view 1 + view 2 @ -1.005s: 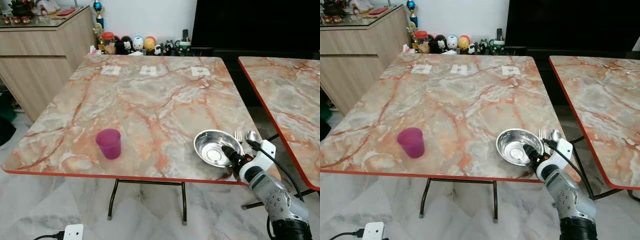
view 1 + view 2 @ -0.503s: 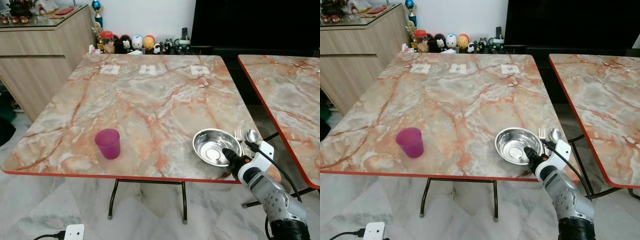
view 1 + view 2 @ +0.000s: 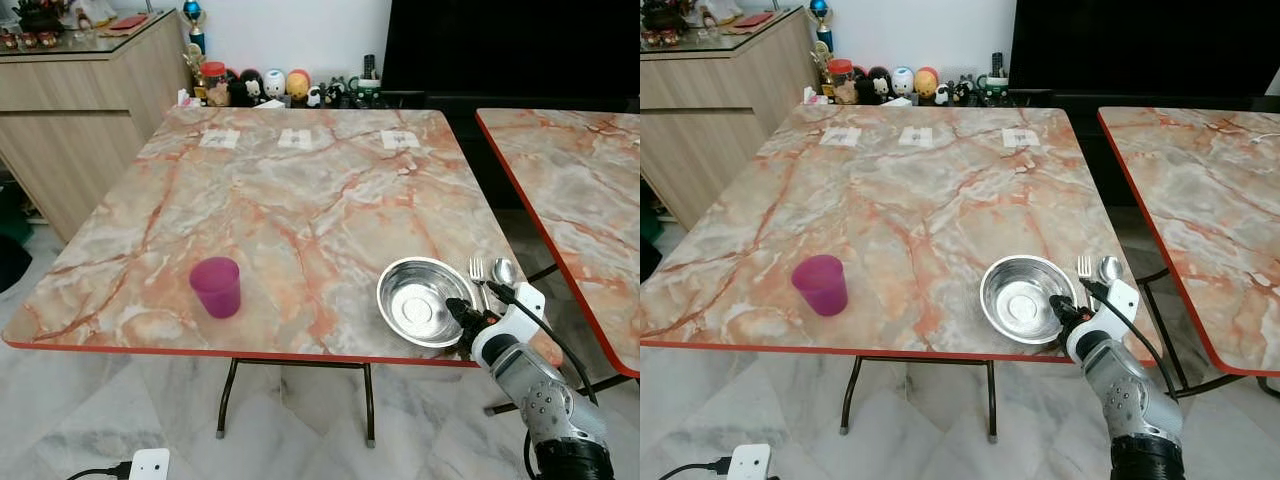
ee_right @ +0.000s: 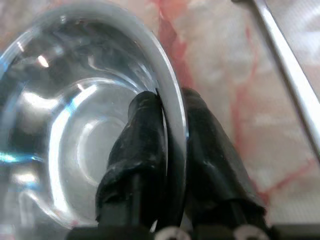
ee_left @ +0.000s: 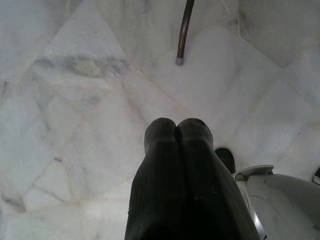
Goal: Setting the table
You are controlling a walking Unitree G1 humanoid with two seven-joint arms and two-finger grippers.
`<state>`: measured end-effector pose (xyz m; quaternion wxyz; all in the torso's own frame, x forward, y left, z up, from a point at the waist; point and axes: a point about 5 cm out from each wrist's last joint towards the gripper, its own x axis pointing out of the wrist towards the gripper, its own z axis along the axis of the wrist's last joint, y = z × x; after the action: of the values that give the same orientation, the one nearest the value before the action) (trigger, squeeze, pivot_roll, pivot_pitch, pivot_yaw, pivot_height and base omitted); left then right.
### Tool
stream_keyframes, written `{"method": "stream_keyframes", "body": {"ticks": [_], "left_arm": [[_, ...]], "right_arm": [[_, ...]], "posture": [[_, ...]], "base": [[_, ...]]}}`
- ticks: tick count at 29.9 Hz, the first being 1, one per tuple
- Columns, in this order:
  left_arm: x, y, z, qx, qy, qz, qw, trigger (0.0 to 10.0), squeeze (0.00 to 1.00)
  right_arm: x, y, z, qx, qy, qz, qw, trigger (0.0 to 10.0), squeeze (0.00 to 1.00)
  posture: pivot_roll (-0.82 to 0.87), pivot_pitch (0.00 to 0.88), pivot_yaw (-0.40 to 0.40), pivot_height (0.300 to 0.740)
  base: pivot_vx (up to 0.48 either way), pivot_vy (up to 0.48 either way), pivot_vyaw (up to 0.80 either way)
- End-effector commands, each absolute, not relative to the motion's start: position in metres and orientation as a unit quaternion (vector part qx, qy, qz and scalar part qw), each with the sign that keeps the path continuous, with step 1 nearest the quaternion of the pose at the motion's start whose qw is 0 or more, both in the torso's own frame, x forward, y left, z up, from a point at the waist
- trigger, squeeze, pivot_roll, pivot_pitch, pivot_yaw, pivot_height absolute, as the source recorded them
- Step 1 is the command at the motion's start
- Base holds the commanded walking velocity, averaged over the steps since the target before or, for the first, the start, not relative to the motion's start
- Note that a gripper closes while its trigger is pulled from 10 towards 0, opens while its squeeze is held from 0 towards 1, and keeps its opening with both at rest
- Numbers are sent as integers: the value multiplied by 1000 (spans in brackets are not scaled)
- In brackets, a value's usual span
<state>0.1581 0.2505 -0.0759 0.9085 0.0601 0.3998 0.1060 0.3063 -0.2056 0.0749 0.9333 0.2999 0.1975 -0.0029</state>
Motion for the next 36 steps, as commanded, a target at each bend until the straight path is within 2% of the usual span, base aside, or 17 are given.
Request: {"method": "stream_keyframes", "body": {"ticks": [1,8,11,13,14,16,17,23,36], "left_arm": [[153,252,-78,66,413,106,902,10000,0],[153,252,-78,68,414,105,902,10000,0],[153,251,-78,73,413,102,902,10000,0],[154,250,-78,79,414,98,902,10000,0],[153,250,-78,79,413,98,902,10000,0],[153,250,-78,78,413,99,902,10000,0],[154,250,-79,78,412,99,902,10000,0],[154,249,-79,78,413,101,901,10000,0],[153,250,-80,87,423,97,897,10000,0]], "right_arm": [[306,-210,76,293,177,-30,939,0,0],[310,-218,95,309,71,-76,945,0,0],[308,-224,107,335,2,-107,936,0,0],[306,-221,120,320,-52,-103,940,0,0],[306,-216,123,300,-60,-94,947,6235,0],[306,-212,125,279,-66,-84,954,6235,0],[305,-208,125,279,-68,-79,954,10000,0],[304,-203,121,284,-68,-82,953,10000,0],[305,-203,121,277,-77,-87,954,10000,0]], "posture": [[15,4,-8,740],[9,3,-7,740],[12,3,-7,740],[11,4,-6,740],[11,4,-6,740],[4,3,-5,740],[4,2,-7,740],[6,0,-9,740],[-5,0,0,740]], "base": [[0,0,0],[0,0,0],[0,0,0],[0,0,0],[0,0,0],[0,0,0],[0,0,0],[0,0,0],[0,-466,0]]}}
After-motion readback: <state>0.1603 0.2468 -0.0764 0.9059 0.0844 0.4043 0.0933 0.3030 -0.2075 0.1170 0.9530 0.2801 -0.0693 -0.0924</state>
